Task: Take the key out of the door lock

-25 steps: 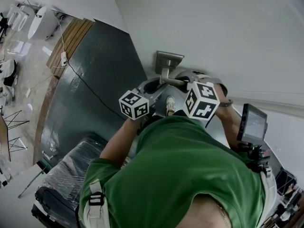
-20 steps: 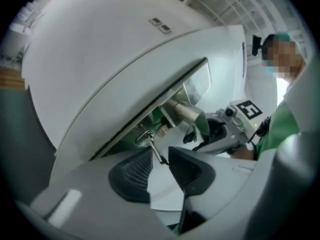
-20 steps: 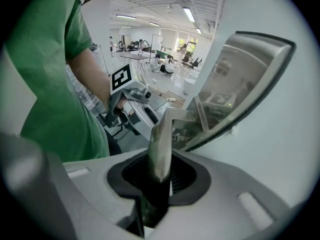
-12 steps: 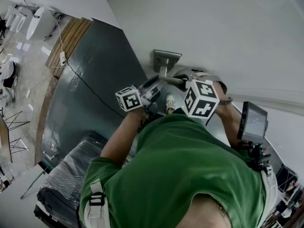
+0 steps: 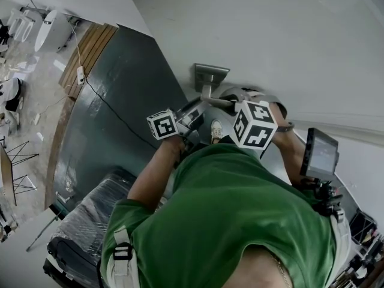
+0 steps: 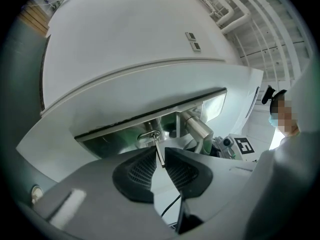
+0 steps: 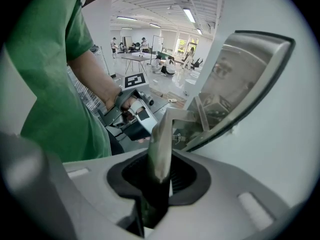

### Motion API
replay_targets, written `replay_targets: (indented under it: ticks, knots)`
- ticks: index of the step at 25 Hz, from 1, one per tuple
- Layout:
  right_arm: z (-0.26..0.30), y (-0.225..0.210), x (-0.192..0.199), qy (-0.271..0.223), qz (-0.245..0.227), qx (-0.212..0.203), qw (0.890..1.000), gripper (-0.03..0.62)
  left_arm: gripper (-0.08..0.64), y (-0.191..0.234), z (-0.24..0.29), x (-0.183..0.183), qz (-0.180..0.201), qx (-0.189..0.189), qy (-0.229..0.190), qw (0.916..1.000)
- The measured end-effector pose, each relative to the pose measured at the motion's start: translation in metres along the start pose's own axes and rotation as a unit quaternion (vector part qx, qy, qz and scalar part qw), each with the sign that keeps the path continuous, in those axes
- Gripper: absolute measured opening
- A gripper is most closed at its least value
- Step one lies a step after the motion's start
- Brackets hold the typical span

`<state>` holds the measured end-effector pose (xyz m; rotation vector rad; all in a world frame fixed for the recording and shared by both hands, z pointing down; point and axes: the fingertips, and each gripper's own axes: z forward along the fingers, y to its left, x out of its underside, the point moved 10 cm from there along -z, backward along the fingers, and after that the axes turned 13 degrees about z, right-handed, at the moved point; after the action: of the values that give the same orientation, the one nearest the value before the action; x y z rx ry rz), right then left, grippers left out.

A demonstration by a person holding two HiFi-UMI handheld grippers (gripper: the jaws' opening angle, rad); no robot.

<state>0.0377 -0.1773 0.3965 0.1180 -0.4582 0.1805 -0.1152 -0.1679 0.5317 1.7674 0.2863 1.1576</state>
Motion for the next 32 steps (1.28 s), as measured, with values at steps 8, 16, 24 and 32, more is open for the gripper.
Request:
replay_targets:
  ticks: [8,16,24,32]
  knots:
    - [0.002,-0.006,0.004,0.001,0.002,-0.010,1.000,0.087,0.057,0.004,0.006,0.006,-0.035,0.023,-0.008,0.9991]
    - [0.004,-0.010,0.007,0.006,0.004,-0.017,1.000,0.087,0.053,0.011,0.006,0.010,-0.046,0.022,-0.008,0.9987]
    - [0.006,-0.013,0.009,0.005,0.005,-0.021,1.000,0.087,0.051,0.014,0.007,0.013,-0.069,0.024,-0.011,0.9973]
    - [0.006,-0.015,0.009,0.008,0.003,-0.022,1.000,0.087,0.046,0.016,0.007,0.012,-0.086,0.009,0.006,0.9962]
